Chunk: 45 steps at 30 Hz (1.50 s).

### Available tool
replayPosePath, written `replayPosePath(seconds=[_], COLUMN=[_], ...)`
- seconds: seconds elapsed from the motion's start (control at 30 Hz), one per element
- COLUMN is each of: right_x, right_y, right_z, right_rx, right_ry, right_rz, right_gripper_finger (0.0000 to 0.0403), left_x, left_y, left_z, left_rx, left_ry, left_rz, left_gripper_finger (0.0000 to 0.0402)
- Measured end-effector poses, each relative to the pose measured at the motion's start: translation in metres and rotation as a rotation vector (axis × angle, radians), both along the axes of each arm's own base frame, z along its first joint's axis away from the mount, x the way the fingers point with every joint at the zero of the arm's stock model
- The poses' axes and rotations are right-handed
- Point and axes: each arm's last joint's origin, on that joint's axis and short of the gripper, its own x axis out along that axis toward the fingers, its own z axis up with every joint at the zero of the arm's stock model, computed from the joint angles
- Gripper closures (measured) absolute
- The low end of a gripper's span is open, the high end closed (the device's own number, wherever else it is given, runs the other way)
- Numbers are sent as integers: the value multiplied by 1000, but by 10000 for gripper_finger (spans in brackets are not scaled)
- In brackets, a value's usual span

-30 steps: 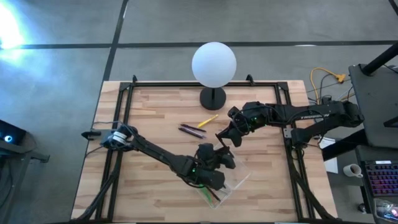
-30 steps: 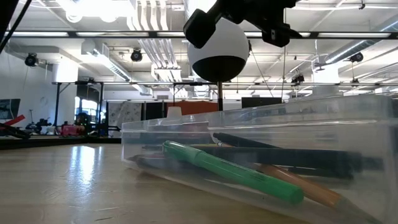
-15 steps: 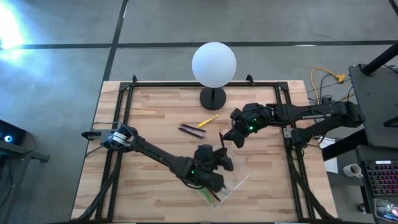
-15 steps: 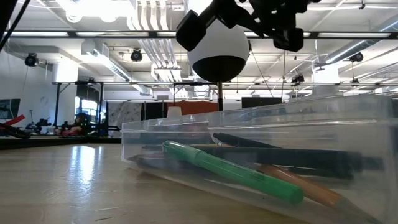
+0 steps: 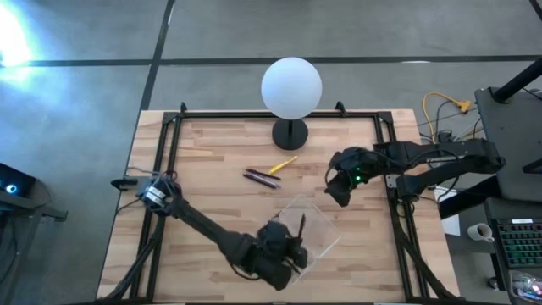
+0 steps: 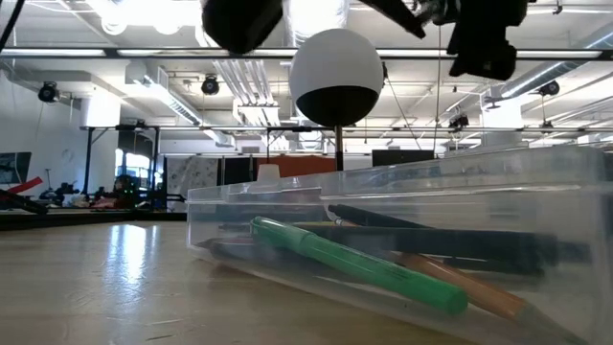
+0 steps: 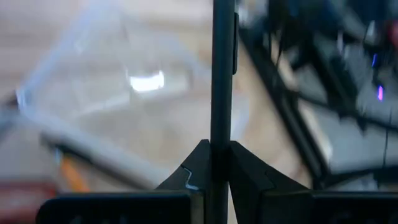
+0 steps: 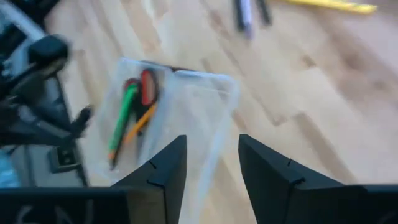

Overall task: Pick & place school supplies into a supply box
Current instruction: Put the black pen into the supply box

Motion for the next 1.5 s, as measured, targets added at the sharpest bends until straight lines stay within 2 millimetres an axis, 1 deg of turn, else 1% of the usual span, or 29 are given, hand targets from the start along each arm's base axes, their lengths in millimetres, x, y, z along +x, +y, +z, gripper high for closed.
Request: replayPosePath(seconds=[0.07, 0.13, 0.2, 0.27, 0.33, 0.47, 0.57, 0.77, 0.83, 0.97, 1.03, 1.1, 1.2, 1.37, 1.5], right_x=[-6, -12, -18, -22, -26, -29, -29, -30, -31, -31, -31, -31, -31, -31, -31], right_y=[0, -2, -3, -4, -4, -1, 1, 2, 2, 2, 2, 2, 2, 2, 2], right_z=[3, 7, 12, 15, 16, 14, 7, -9, -12, -17, -19, -20, -21, -23, -24], right_rx=[-28, -35, -26, -9, 16, 19, 12, 26, 20, -1, 0, 5, 13, 13, 12], right_ry=[-5, -16, -36, -51, -64, -67, -46, 7, 16, 25, 30, 33, 28, 36, 38], right_rz=[-29, -76, -122, -180, -230, -258, -262, -285, -283, -257, -259, -267, -274, -276, -276], right_gripper_finger=[266, 267, 269, 270, 269, 264, 261, 261, 260, 259, 259, 259, 259, 259, 259], left_x=[-6, -9, -10, -11, -11, -9, -9, -13, -15, -18, -18, -17, -17, -12, -13], left_y=[-6, -10, -11, -12, -14, -18, -16, -16, -18, -19, -17, -13, -9, -2, 1], left_z=[0, -1, -2, -2, -3, -4, -4, -17, -20, -25, -25, -26, -32, -34, -41], left_rx=[-47, -102, -198, -336, -433, -501, -497, -521, -520, -458, -469, -506, -530, -547, -544], left_ry=[50, 62, 27, -35, -89, -83, -66, 29, 81, 190, 195, 187, 161, 143, 169], left_rz=[-47, -36, 28, 134, 214, 221, 225, 208, 170, 51, 75, 138, 203, 221, 230], left_gripper_finger=[383, 383, 383, 383, 383, 383, 383, 380, 379, 380, 380, 380, 381, 380, 377])
